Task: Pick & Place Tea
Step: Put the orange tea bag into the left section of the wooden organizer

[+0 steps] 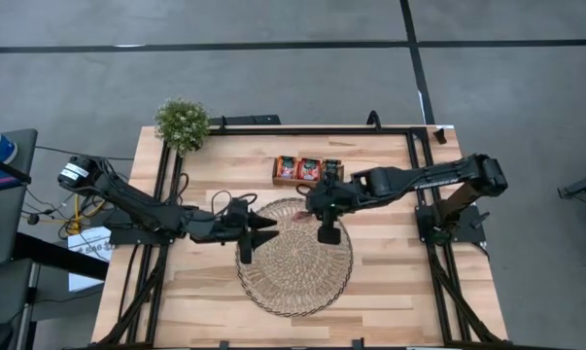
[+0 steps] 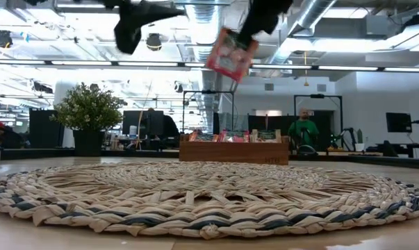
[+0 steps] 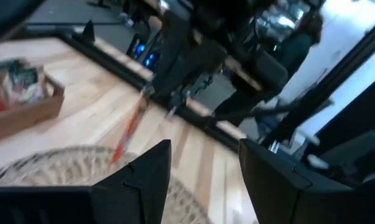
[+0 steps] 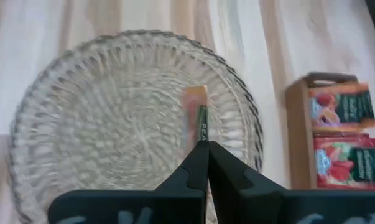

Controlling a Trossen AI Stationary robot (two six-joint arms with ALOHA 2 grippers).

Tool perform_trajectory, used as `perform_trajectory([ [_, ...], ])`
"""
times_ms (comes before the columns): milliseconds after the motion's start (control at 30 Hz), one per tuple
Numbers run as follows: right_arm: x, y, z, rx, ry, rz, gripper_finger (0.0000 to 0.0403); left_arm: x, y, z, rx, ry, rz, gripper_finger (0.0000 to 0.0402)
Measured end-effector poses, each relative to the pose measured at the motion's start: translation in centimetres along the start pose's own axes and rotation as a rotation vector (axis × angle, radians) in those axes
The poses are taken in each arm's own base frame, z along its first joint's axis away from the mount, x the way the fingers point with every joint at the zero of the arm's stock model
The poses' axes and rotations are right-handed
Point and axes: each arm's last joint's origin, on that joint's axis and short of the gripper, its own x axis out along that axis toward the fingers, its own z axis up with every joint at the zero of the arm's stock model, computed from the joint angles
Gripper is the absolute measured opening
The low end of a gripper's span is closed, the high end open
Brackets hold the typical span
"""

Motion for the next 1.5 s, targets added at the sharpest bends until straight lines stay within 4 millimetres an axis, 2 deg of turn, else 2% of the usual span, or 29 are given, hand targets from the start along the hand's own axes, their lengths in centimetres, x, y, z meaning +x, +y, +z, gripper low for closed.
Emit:
perform_trajectory([
  [100, 0.0, 0.1, 1.4, 0.009, -0.058, 0.051, 0.0000, 0.6, -0.4, 1.4, 0.001, -0.036, -0.010, 0.0182],
  [167, 0.0, 0.2, 1.3, 0.006, -0.030, 0.088, 0.0000, 1.0, -0.7, 2.3, 0.041, -0.039, -0.012, 0.0182],
  [267, -0.2, 0.3, 2.4, 0.011, -0.100, 0.144, 0.0000, 1.6, -0.6, 3.3, 0.085, -0.017, 0.016, 0.0182],
  [333, -0.4, 0.3, 2.0, 0.009, -0.050, 0.155, 0.0000, 1.9, -0.4, 3.7, 0.106, 0.018, 0.033, 0.0182],
  [400, -0.6, 0.4, 2.5, 0.009, -0.081, 0.174, 0.0000, 2.2, -0.1, 4.1, 0.120, 0.056, 0.051, 0.0182],
  [833, -1.2, 0.4, 2.5, -0.004, -0.073, 0.178, 0.0000, 2.5, 0.4, 4.1, 0.143, 0.147, 0.023, 0.0182],
  [1300, -1.2, 0.4, 3.2, -0.005, -0.139, 0.203, 0.0000, 2.5, 0.5, 4.1, 0.189, 0.155, 0.016, 0.0182],
  [1500, -1.2, 0.4, 3.2, -0.004, -0.147, 0.204, 0.0000, 3.5, 1.3, 3.8, 0.188, 0.151, 0.046, 0.0182],
])
